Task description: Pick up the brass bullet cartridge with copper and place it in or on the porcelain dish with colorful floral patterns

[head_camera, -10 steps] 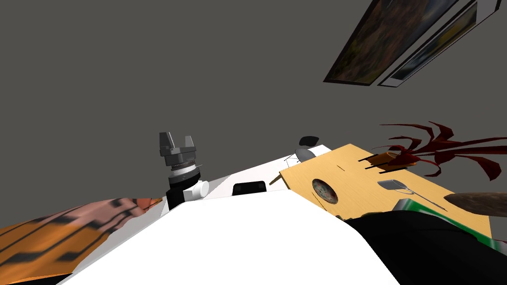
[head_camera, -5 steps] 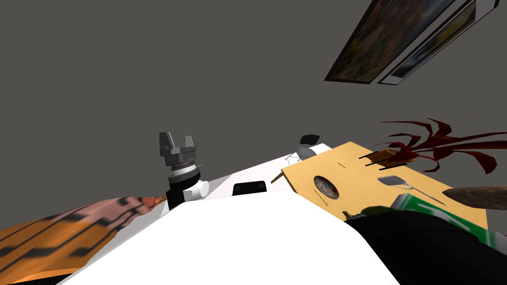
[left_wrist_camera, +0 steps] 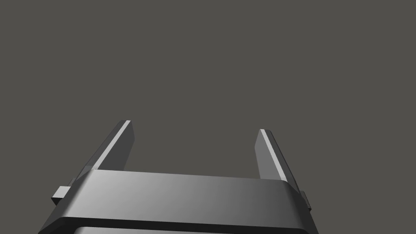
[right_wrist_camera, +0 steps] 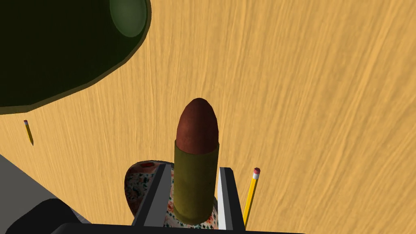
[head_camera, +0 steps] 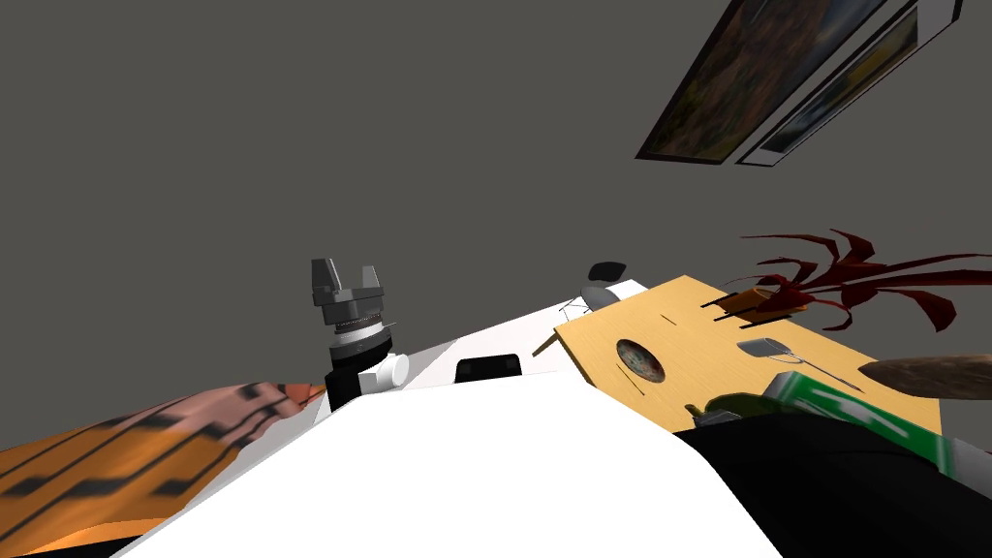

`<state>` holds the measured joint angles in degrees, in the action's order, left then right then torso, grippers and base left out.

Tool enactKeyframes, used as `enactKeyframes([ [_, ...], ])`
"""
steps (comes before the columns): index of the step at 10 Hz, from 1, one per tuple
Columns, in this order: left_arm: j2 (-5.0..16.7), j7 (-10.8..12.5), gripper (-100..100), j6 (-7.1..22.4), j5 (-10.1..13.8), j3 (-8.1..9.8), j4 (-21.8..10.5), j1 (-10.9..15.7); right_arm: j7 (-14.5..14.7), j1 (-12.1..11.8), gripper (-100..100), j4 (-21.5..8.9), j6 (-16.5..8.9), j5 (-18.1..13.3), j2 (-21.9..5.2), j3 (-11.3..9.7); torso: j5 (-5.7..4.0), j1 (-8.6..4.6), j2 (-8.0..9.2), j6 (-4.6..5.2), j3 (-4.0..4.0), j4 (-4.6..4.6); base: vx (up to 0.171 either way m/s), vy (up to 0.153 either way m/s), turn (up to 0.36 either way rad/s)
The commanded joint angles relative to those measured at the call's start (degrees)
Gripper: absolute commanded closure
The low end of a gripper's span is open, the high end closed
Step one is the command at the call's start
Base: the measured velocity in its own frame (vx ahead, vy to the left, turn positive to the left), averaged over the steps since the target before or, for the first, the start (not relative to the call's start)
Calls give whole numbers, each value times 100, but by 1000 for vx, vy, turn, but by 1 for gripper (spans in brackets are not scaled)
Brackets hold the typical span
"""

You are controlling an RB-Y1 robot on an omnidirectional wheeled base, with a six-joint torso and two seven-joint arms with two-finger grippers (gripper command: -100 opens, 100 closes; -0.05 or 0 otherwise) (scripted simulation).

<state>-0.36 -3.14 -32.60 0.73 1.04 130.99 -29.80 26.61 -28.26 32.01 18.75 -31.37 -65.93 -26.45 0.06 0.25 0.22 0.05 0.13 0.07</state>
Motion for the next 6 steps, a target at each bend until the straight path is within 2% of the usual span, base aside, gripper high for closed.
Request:
enactKeyframes([
  [1, 0, 0, 0, 0, 0, 0, 0, 0, -115, -79, 100, 147, -53, -4, -168, 29, 0, 0, 0, 0, 0, 0, -24, 84, -10],
  [3, 0, 0, 0, 0, 0, 0, 0, 0, -239, -89, 100, 176, 34, -41, -450, 76, 0, 2, -4, 1, -2, -1, -18, 81, -30],
  [5, 0, 0, 0, 0, 0, 0, 0, 0, -267, -97, 100, 187, 64, -49, -528, 89, 1, -1, -13, -1, -7, -2, 0, 61, -17],
  [6, 0, 0, 0, 0, 0, 0, 0, 0, -330, -132, 100, 218, 156, -53, -721, 127, -3, -9, -14, -1, -8, -3, 21, 46, -33],
])
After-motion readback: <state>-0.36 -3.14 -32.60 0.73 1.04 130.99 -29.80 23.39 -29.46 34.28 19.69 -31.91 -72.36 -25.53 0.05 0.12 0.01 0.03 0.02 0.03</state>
